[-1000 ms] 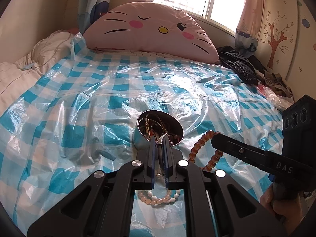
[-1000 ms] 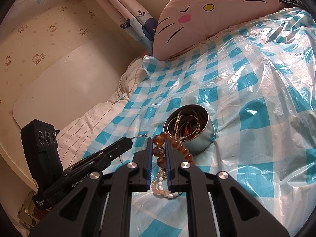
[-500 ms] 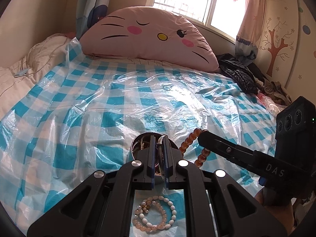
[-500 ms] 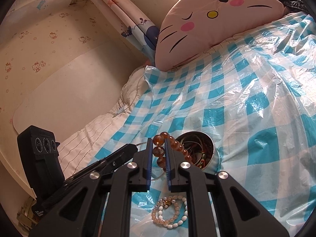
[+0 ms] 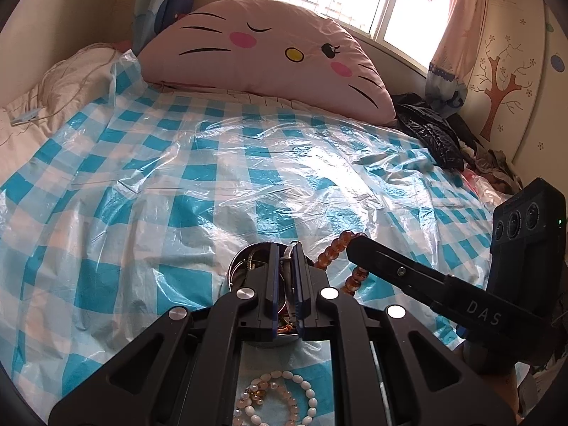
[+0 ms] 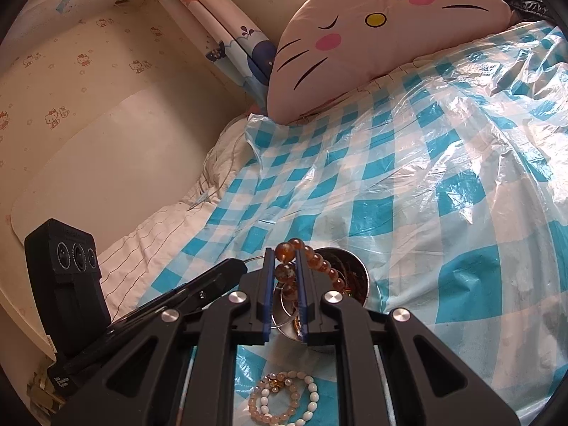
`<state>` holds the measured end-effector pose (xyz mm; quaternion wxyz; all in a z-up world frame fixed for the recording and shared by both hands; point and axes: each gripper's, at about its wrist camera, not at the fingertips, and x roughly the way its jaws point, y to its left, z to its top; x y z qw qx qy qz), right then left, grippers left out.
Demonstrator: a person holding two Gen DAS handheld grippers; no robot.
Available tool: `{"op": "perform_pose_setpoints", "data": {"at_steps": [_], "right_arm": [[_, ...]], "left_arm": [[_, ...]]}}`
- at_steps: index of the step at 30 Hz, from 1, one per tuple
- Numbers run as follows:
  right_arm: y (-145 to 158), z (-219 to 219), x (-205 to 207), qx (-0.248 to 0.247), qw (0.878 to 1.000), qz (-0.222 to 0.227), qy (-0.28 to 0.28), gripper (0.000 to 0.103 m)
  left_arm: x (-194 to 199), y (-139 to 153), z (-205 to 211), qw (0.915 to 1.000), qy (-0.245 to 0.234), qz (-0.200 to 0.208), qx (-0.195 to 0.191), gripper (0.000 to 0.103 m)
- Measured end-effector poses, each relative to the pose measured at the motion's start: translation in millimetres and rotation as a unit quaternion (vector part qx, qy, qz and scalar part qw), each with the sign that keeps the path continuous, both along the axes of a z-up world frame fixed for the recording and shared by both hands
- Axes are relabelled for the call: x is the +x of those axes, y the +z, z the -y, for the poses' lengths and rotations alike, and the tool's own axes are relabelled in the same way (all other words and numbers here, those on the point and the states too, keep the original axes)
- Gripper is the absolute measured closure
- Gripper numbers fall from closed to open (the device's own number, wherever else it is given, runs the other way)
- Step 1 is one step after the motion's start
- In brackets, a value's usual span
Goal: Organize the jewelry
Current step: 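Open the left gripper over the tin while the right gripper releases the amber beads inside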
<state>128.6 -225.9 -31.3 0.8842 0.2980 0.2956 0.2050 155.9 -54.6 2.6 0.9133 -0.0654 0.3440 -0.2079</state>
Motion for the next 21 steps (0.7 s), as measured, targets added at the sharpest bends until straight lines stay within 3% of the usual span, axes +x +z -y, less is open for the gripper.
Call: {"op": "perform_pose_setpoints", "data": {"at_steps": [4,7,11,21], "right_arm": [[-5,-6,11,-0.016,1.0,-0.012,0.006,0.09],[-19,-17,28,-0.026,0.998,-0.043,0.026,0.09],[-29,-29,37,-0.033,0.997,-0.06,0.044,0.089],[-33,-39,38,-0.047,0.996,-0.06,0.051,0.084]], "left_arm": [[16,-15,10,0.9991,-0.017,-0.036,0.012,0.096],[23,-26,6,0.9981,0.007,-0.059,0.016,0.094],[17,-18,-8,0.9983,0.038,-0.031,0.029,0.089],[16,-20,-32,0.996,0.078,-0.041,0.016,0.075]]}}
